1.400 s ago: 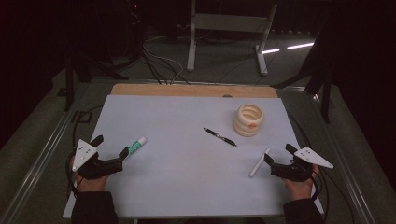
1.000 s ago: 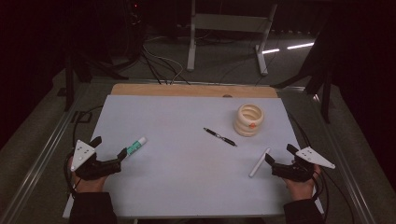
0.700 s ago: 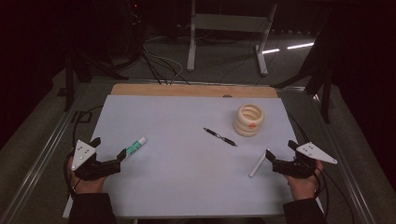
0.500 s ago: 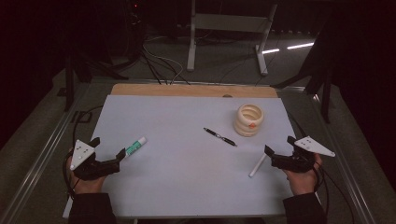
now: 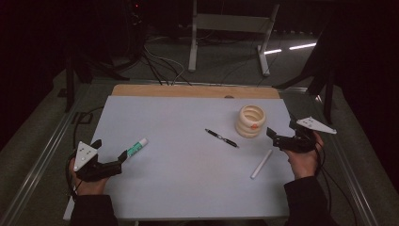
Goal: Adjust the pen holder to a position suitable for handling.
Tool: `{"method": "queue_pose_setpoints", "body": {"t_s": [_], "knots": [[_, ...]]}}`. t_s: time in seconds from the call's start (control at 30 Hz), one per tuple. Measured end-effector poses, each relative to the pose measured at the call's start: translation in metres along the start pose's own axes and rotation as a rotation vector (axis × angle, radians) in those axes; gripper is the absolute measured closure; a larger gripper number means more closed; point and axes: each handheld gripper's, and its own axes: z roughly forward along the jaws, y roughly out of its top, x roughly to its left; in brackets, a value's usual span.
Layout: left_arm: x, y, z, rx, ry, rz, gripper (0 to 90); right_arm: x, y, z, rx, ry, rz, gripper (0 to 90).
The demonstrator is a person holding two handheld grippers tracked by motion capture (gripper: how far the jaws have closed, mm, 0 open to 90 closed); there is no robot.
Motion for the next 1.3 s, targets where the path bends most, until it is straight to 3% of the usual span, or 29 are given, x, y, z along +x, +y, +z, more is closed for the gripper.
{"method": "queue_pose_setpoints", "body": {"t_s": [0.63, 0.83, 1.3], "knots": [[0.001, -0.004, 0.003, 0.012, 0.007, -0.003, 0.2, -0.006, 0.029, 0.049, 0.063, -0.018, 0.007, 0.0], [0.000, -0.004, 0.004, 0.012, 0.007, 0.001, 0.2, -0.012, 0.036, 0.070, 0.111, -0.043, 0.021, 0.0], [-0.001, -0.005, 0.004, 0.015, 0.009, 0.007, 0.2, -0.019, 0.025, 0.113, 0.243, -0.076, 0.101, 1.5]]}}
